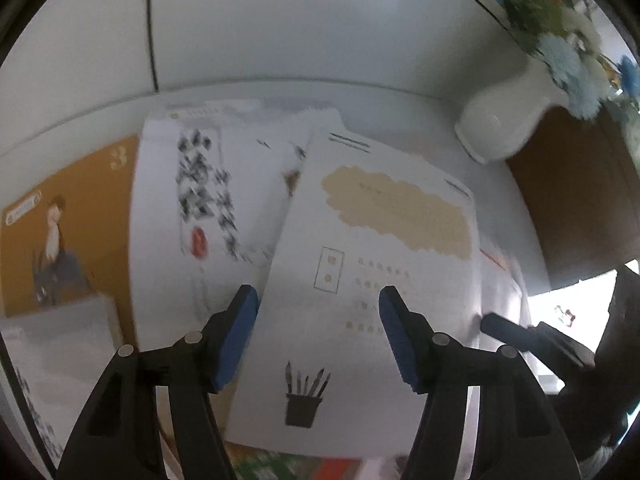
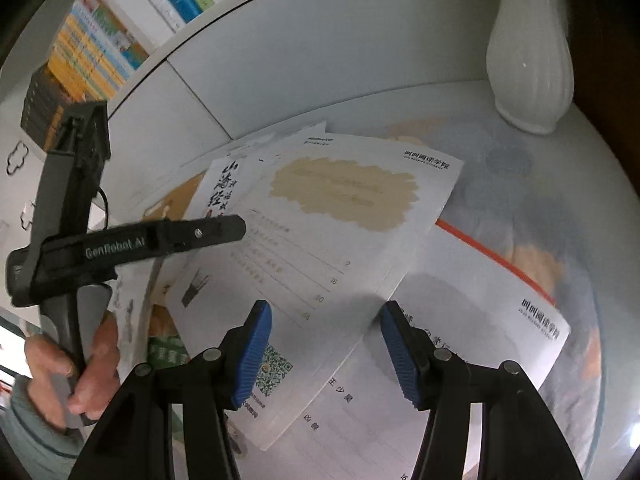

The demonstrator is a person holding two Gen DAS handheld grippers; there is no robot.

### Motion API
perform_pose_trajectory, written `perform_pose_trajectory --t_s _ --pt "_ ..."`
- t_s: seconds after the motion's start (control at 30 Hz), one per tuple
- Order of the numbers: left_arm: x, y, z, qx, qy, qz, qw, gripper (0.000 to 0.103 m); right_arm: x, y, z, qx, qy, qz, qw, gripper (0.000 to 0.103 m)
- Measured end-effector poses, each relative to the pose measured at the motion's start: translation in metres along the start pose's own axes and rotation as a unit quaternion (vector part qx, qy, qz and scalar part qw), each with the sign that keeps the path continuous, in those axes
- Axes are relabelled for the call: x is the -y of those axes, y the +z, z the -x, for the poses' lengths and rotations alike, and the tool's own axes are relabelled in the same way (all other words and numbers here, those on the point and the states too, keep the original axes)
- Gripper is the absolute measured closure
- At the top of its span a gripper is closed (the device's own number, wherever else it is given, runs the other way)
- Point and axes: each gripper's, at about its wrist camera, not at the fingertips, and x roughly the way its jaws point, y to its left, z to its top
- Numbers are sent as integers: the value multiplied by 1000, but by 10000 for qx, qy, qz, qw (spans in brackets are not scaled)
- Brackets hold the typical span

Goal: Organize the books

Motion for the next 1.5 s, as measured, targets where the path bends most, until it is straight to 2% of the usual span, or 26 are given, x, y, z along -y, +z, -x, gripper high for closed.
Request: perform_pose_trajectory --t_s 0.1,0.13,0.17,0.2,0.3,0.37,0.43,0.53,0.6,0.7,0.73,0.8,0.87,1.0,1.2,1.3,1.43,1.5 --pt "17 -23 3 -203 -552 -67 9982 43 13 -12 16 55 131 -150 9998 48" --pt "29 -33 4 -233 -632 -171 9976 43 15 -17 24 58 327 -141 9993 49" --pt "46 -45 6 -207 -572 -382 9974 43 15 -26 32 -36 517 -103 9986 50" --pt "60 -55 6 -218 -453 -589 9970 43 13 -34 37 -121 532 -14 9985 50" --pt "85 -79 7 -277 -322 -778 9961 44 8 -63 58 -61 -103 431 9990 50" --pt "89 -81 11 -185 -90 -782 9967 44 22 -72 69 -56 -148 249 9996 50" --pt "89 -75 11 -121 49 -685 9976 44 41 -68 71 -17 -226 -11 9997 50" --pt "79 -59 7 37 264 -325 9991 45 64 -40 68 247 -523 -89 9983 50" --pt "69 -48 2 -33 173 -132 9998 44 76 -15 54 283 -646 -176 9974 50" --pt "68 -44 -1 -74 -63 -87 9999 44 82 9 31 97 -260 -337 9990 50" --pt "70 -45 -5 -125 -145 -102 9998 41 81 9 26 12 -154 -338 9993 48" --pt "78 -49 -8 -19 144 -285 9995 39 69 6 25 -20 -150 -136 9998 47" --pt "82 -53 -7 -20 272 -408 9988 39 59 -7 30 -62 -189 41 9998 44" --pt "91 -77 5 -205 170 -610 9978 39 57 -45 49 -168 -110 -43 9998 44" --pt "112 -146 23 -396 118 -679 9968 39 62 -123 81 -549 147 -274 9980 44" --pt "118 -174 28 -530 -129 -533 9971 39 65 -152 87 -836 307 -325 9955 44" --pt "121 -201 34 -602 -188 -366 9973 38 82 -165 96 -805 561 -791 9920 44" --pt "124 -203 34 -511 -131 -311 9981 39 85 -161 99 -858 603 -911 9903 44"
